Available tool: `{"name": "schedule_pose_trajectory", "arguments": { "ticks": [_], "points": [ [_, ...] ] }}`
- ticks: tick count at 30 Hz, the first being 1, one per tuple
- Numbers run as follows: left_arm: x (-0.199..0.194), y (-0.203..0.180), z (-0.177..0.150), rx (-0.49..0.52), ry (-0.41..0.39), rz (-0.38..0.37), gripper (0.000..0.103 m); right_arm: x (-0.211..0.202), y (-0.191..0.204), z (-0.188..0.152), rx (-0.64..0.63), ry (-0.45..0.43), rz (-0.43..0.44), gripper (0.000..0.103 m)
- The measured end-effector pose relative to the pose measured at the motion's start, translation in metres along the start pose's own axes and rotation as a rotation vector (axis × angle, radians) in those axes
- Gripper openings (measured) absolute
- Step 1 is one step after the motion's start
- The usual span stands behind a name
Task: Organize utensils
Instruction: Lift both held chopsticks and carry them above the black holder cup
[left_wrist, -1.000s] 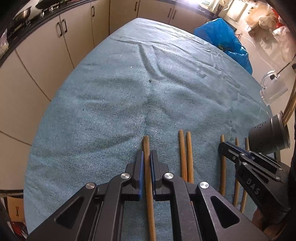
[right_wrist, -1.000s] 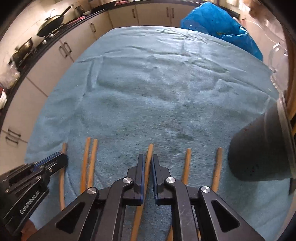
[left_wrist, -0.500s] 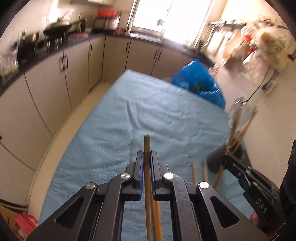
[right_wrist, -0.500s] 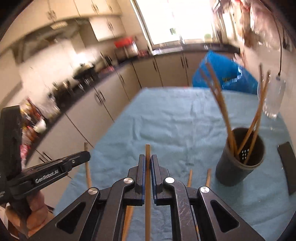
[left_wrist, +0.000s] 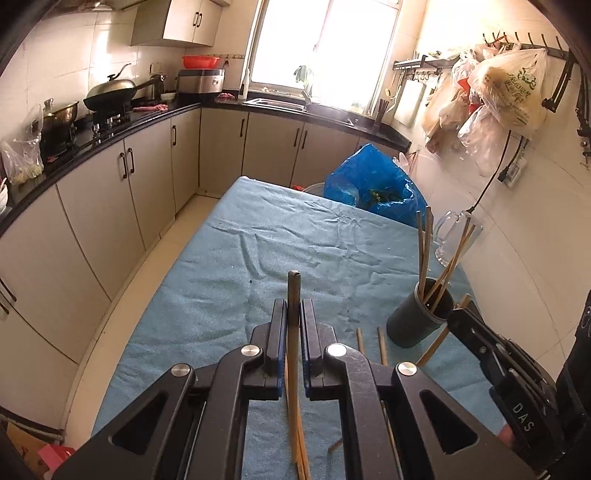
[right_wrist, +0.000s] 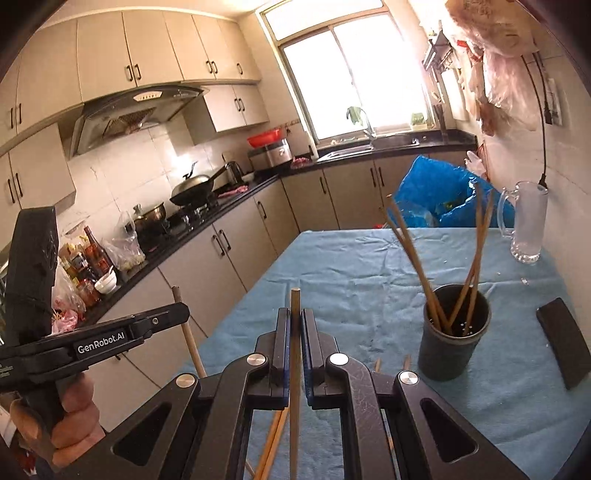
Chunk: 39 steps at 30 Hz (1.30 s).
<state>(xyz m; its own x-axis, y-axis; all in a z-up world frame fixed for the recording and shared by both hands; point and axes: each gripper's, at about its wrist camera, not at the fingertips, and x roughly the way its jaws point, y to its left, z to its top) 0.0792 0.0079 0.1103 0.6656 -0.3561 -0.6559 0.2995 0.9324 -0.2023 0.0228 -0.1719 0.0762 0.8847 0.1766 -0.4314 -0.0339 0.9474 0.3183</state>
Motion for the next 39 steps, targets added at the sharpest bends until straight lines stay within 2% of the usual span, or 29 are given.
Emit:
{"name": "schedule_pose_trajectory", "arguments": {
  "ticks": [14,29,39],
  "points": [
    [-0.013,-0.015,0.005,0.025,-0.029,0.005,0.006,-0.032,-0.017,0.007,0.024,-0.082,-0.026,0.006],
    [-0.012,-0.039,0.011,0.078,-0.016,-0.031,0.006,-0.056,-0.043,0.013,0.081,-0.132,-0.066,0.006],
    [-0.015,-0.064,0.017,0.126,-0.021,-0.054,0.006,-0.085,-0.071,0.019,0.137,-0.198,-0.115,0.006]
  ]
}}
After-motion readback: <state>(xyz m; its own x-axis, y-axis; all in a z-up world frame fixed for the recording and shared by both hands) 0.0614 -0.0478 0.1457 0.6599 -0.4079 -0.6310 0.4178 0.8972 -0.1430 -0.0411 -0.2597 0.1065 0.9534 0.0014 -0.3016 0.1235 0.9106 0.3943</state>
